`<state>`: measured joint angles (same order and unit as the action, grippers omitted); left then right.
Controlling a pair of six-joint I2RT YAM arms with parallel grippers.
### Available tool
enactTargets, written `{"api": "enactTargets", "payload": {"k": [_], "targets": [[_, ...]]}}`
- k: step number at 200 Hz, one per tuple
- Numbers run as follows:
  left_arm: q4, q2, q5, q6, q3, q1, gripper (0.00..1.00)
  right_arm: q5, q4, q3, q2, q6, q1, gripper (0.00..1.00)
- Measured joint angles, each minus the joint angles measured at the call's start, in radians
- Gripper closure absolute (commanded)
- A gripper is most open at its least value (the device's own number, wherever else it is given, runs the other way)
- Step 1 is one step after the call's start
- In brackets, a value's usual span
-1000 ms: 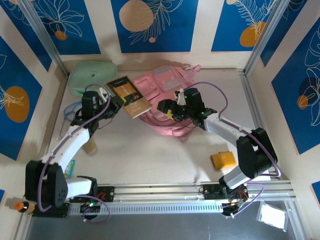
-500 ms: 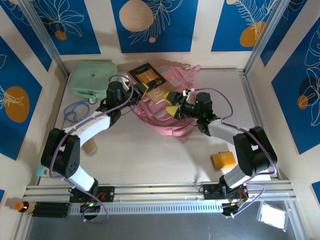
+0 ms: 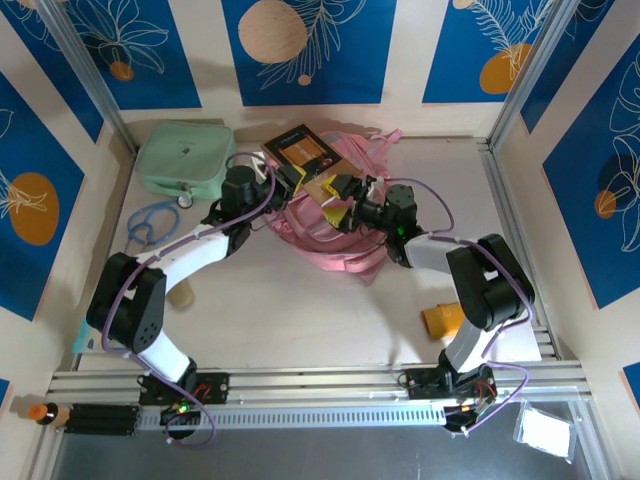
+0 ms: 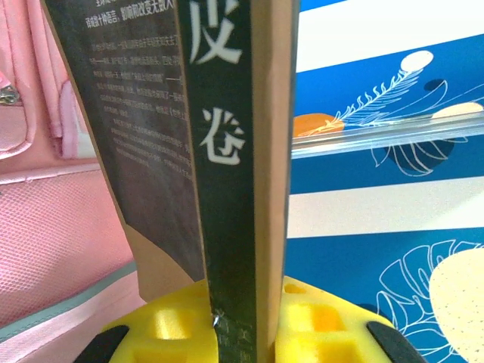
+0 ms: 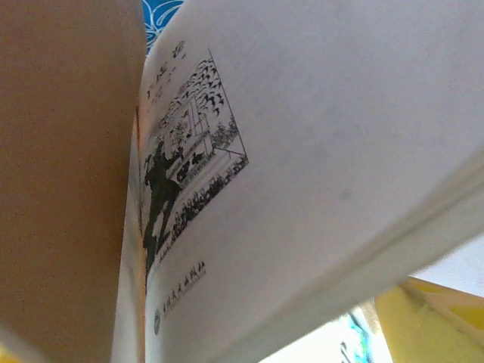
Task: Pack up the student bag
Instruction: Pass the book.
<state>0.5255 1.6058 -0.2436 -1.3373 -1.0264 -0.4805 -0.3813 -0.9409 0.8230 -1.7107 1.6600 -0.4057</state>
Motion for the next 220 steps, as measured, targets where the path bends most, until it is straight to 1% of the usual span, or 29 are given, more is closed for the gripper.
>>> {"api": "enactTargets", "payload": {"k": [21,47,134,155,164,172,180,191,201,216,220], "targets": [[0.023,0.0,0.017,-0.017,0.012,-0.002,1.0,0.024,-0.021,0.009,-0.008,0.027,-0.001,0.16],[0.037,-0.001,0.031,-0.031,0.035,-0.003,1.0,0.057,-0.03,0.01,-0.014,0.051,0.0,0.23],[0.043,-0.027,0.068,-0.054,0.09,-0.005,1.0,0.079,-0.074,0.023,-0.048,0.1,0.015,0.49],[0.043,-0.034,0.07,-0.057,0.093,-0.005,1.0,0.075,-0.069,0.023,-0.048,0.096,0.016,0.6],[0.043,-0.037,0.069,-0.057,0.095,-0.005,1.0,0.069,-0.062,0.023,-0.048,0.089,0.018,0.66],[0.042,-0.041,0.069,-0.058,0.098,-0.005,1.0,0.062,-0.053,0.025,-0.048,0.077,0.019,0.74],[0.039,-0.046,0.071,-0.059,0.101,-0.005,0.94,0.057,-0.041,0.029,-0.048,0.071,0.02,0.81],[0.026,-0.051,0.077,-0.056,0.105,-0.005,0.83,0.048,-0.02,0.037,-0.047,0.057,0.022,0.85],[0.005,-0.055,0.081,-0.047,0.106,-0.005,0.71,0.038,0.008,0.047,-0.043,0.038,0.024,0.91],[-0.045,-0.069,0.078,-0.013,0.106,-0.006,0.52,0.037,0.069,0.049,-0.017,-0.007,0.029,0.94],[-0.066,-0.076,0.073,0.017,0.106,-0.007,0.48,0.039,0.094,0.05,-0.005,-0.023,0.033,0.95]]}}
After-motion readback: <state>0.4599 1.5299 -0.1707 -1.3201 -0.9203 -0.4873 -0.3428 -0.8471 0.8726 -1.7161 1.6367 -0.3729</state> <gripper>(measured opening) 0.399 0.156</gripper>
